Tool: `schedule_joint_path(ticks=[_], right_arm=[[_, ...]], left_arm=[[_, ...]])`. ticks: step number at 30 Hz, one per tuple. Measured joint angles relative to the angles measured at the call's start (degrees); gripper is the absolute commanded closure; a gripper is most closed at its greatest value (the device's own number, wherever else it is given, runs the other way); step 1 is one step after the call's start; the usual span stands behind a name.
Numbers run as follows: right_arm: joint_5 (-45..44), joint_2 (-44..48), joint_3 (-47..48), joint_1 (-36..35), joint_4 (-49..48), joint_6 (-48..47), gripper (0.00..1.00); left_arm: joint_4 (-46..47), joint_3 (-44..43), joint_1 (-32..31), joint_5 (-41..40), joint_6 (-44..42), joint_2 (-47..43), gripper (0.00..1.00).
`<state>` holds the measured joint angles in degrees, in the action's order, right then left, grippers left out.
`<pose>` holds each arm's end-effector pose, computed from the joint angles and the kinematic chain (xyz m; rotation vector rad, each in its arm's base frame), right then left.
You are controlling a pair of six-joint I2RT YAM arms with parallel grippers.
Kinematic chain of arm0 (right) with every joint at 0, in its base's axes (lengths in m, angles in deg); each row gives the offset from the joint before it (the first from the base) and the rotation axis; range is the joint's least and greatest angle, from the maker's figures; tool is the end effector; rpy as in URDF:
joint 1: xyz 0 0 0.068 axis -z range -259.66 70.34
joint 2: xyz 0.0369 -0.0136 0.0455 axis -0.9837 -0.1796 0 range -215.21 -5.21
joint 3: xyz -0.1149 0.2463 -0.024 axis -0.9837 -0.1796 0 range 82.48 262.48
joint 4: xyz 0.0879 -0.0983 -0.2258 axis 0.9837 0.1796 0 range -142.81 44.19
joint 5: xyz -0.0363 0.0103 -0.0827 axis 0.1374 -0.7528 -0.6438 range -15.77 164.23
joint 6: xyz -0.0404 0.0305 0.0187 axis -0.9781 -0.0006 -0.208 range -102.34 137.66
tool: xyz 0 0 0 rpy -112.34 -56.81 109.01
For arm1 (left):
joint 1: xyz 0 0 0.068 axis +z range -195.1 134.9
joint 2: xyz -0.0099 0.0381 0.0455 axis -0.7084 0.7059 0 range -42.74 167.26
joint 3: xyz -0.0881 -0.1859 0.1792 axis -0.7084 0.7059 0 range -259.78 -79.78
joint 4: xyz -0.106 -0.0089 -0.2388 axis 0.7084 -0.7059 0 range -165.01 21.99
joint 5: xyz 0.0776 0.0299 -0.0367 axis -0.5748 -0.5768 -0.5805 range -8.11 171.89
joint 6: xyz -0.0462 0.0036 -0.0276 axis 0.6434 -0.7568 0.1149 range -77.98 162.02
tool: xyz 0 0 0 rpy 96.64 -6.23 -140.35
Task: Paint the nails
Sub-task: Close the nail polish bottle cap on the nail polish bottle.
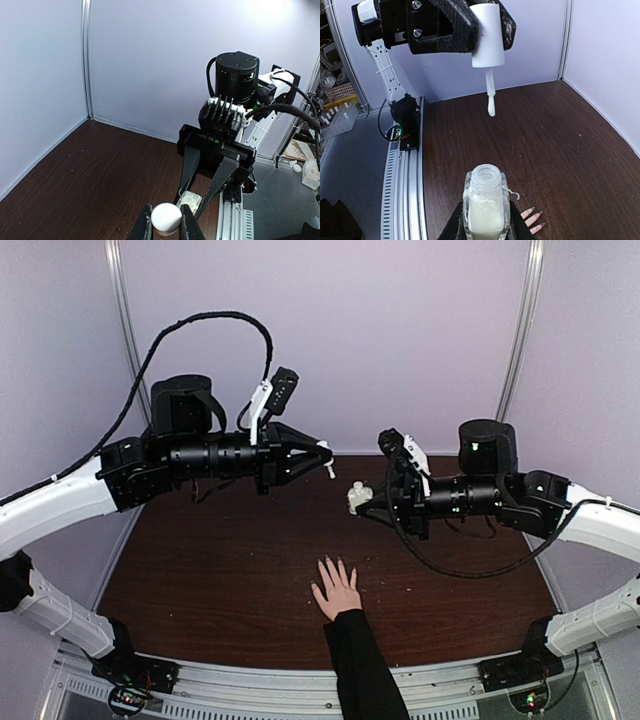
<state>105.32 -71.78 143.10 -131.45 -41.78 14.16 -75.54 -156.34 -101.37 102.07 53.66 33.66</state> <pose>0.1493 0.2195 0.3594 -1.2463 1.5232 1.0733 0.1616 -0.2640 0.4170 0.9524 1.5718 -1.1593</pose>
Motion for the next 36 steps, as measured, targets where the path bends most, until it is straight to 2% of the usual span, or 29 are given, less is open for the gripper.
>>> schedule_joint_path(ticks=[14,36], right_arm=[[-3.7,-0.8,2.9,-0.5,6.1,-4.3,1.00],[-5.5,-1.6,4.0,-1.1,8.9,-6.7,1.00]], left_arm=[[0.2,-2.0,-1.5,0.7,0.0,2.4,1.00],[0.2,-3.3,-2.1,1.7,-0.2,5.3,1.00]])
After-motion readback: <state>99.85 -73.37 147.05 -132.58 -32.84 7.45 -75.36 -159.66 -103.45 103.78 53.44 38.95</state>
